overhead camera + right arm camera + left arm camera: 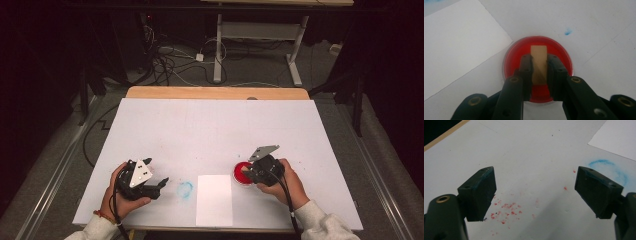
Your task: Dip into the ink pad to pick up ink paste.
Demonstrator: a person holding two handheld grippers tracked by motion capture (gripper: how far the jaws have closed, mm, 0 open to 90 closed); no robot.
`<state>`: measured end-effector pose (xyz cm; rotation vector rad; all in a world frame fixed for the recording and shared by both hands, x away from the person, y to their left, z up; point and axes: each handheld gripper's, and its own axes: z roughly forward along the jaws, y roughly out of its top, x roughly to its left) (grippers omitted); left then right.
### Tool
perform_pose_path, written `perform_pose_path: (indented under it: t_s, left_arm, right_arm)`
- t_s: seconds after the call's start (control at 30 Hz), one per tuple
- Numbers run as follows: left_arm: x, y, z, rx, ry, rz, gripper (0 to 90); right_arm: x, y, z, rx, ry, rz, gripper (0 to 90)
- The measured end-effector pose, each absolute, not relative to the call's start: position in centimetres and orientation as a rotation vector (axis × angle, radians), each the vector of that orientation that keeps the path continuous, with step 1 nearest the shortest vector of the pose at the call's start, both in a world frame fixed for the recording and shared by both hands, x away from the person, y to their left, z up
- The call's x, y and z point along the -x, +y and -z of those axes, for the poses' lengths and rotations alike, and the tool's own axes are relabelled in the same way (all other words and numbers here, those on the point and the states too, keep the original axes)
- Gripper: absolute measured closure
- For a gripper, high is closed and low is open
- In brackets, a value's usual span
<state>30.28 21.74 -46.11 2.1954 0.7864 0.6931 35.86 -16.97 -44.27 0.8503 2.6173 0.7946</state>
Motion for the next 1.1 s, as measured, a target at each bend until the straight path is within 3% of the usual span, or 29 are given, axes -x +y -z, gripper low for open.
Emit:
perform_pose_path:
  t_s: [1.1]
  left_arm:
    - [-30.22, 21.76, 46.08, -2.199, 0.782, -0.694, 16.9]
  right_arm:
    - [-35.9, -16.66, 44.4, -0.801, 2.625, -0.75, 76.2]
